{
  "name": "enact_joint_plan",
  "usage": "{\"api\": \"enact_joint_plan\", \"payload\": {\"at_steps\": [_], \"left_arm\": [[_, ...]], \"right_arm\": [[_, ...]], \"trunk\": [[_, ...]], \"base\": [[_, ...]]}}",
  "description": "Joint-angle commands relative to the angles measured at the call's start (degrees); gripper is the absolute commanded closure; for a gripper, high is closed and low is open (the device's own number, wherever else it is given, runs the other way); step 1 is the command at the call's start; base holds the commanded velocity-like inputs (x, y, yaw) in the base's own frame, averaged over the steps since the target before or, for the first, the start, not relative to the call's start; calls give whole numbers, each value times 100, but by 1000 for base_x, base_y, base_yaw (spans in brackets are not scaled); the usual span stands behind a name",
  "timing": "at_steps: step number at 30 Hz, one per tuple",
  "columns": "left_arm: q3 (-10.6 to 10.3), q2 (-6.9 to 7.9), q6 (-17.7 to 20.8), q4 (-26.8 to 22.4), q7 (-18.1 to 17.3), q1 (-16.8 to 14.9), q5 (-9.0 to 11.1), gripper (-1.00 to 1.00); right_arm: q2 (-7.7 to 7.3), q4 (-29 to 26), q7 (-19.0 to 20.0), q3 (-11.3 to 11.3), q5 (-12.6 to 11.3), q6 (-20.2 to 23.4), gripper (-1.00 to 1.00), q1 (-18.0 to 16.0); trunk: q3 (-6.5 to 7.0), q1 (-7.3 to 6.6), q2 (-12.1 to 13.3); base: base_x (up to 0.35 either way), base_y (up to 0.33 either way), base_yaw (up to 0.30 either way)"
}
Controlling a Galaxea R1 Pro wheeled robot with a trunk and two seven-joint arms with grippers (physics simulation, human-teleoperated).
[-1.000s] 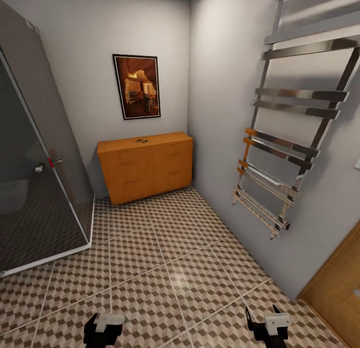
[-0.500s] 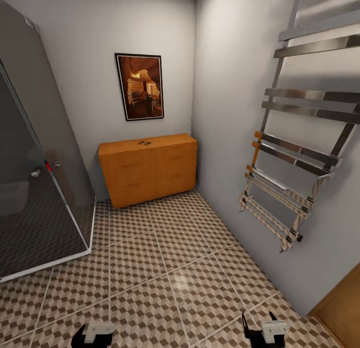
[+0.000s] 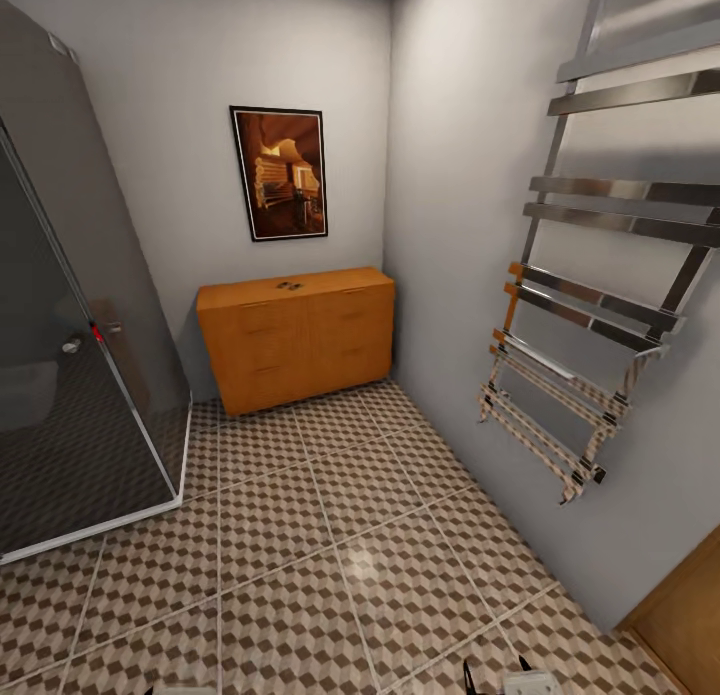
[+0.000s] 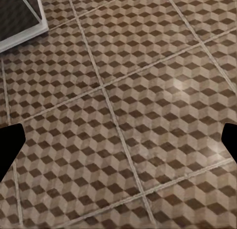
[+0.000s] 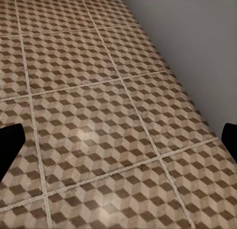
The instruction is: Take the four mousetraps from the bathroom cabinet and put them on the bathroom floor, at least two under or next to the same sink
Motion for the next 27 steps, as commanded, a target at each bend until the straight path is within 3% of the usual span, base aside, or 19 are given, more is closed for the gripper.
{"api": "enact_joint_plan", "payload": {"at_steps": [1,12,19,27], "left_arm": [[-50,-3,-23,15,21,26,14,-100],[-58,-8,-51,-3,-2,38,-9,-100],[-59,160,-49,2,-8,38,-2,-100],[-67,178,-55,-3,-3,37,-10,-100]], "right_arm": [[12,5,-25,47,-40,-13,-100,-5],[32,3,-56,46,-31,-14,-100,-3],[76,1,-35,48,-35,-10,-100,-3],[94,-12,-35,50,-25,-39,-100,-3]], "trunk": [[-12,3,-12],[-12,3,-12],[-12,3,-12],[-12,3,-12]], "base": [[0,0,0],[0,0,0],[0,0,0],[0,0,0]]}}
